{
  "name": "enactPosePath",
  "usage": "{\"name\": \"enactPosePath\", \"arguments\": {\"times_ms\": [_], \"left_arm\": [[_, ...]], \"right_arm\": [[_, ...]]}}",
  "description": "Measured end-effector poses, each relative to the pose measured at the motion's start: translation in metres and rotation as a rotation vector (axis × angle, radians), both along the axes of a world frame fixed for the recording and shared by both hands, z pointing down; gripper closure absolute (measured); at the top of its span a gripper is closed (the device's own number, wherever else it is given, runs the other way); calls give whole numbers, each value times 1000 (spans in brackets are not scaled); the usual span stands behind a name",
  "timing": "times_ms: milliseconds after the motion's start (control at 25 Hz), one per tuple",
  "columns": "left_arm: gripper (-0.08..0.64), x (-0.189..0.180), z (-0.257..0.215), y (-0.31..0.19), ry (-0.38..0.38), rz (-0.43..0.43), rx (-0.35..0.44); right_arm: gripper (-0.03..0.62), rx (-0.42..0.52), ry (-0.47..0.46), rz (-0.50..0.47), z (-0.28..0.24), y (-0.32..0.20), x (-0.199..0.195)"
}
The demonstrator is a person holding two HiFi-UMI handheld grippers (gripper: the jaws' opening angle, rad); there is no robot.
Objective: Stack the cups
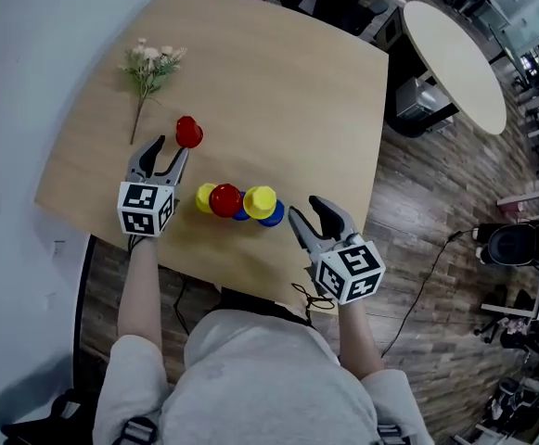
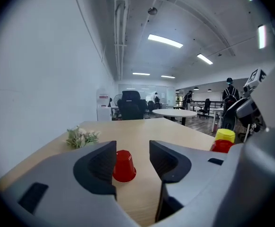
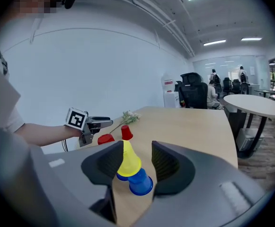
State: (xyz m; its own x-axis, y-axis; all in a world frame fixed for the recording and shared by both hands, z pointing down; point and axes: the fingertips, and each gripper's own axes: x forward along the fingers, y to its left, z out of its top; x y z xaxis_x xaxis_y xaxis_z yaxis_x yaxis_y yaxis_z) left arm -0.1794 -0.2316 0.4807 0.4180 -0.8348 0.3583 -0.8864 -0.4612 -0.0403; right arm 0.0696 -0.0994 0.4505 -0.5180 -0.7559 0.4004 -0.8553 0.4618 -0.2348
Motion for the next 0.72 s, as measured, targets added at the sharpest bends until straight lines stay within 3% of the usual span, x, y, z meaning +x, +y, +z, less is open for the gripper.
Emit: {"name": "enactPosePath", "arguments": {"times_ms": [440, 720], "left_arm": [[311, -1, 83, -64, -94, 5, -167], [357, -2, 94, -67, -130, -2, -184]], "right_arm": [[394, -46, 12, 154, 12, 7, 25], [396, -43, 10, 177, 12, 6, 29]]}}
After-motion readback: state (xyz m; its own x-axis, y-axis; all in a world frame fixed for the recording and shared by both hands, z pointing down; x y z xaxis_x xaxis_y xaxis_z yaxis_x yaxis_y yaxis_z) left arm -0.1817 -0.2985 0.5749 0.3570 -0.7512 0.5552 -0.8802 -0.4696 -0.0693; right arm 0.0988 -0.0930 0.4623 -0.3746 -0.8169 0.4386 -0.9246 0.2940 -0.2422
